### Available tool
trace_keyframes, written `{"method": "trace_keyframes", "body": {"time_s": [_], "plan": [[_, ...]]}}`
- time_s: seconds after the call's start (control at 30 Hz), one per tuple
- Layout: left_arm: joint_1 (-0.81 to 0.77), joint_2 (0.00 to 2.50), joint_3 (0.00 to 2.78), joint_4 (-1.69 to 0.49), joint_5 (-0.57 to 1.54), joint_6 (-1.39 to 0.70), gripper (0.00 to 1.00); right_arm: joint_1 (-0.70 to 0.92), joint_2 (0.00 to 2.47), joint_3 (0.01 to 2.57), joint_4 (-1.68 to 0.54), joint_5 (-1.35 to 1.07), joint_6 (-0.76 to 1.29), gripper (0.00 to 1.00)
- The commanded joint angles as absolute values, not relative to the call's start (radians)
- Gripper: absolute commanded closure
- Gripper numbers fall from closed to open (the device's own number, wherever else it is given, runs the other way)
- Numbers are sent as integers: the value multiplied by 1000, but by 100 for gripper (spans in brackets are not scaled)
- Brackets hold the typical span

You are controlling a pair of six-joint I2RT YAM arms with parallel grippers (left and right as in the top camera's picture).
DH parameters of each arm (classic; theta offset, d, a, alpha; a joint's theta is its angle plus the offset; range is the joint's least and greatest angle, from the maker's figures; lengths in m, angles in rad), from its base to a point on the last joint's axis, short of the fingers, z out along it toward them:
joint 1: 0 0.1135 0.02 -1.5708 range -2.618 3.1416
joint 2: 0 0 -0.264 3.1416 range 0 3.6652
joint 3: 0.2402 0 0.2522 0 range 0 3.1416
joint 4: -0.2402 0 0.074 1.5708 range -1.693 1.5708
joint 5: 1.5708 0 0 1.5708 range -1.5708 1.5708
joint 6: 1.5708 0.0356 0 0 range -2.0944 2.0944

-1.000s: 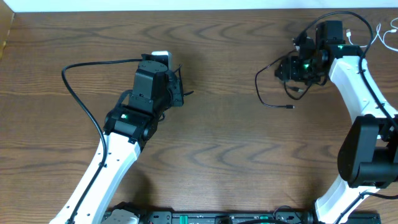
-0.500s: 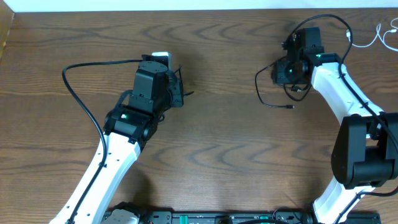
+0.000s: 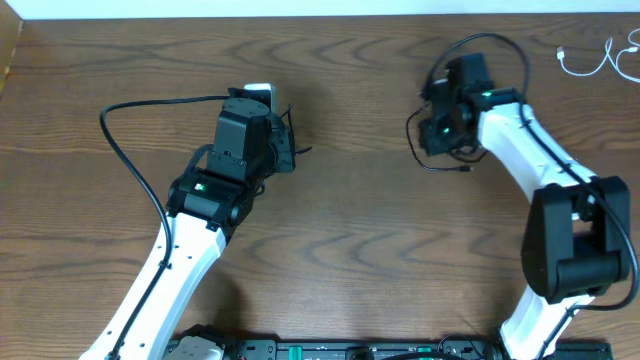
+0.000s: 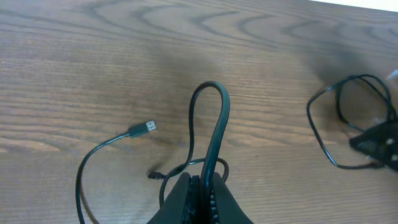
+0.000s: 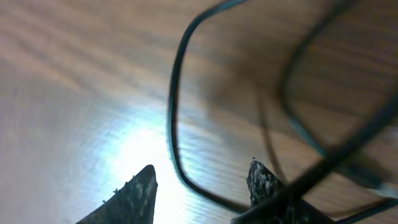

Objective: Untangle cables

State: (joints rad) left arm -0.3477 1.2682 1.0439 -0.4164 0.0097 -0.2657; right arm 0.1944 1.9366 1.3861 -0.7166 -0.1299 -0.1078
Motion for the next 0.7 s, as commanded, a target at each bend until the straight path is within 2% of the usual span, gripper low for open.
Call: {"method": "trace_keyframes", "body": {"time_s": [0.0,0.47,0.67], "plan": [[-344,1274,1051,-419,16,-275,92,229,1993,1377,-728,-76,-181,57],[-344,1274,1051,-419,16,-275,92,319,2068,1376,-742,45,-193,65],[-344,1274,1051,-423,16,-275,92,343,2111,1376,-785,70,-204,77]]}}
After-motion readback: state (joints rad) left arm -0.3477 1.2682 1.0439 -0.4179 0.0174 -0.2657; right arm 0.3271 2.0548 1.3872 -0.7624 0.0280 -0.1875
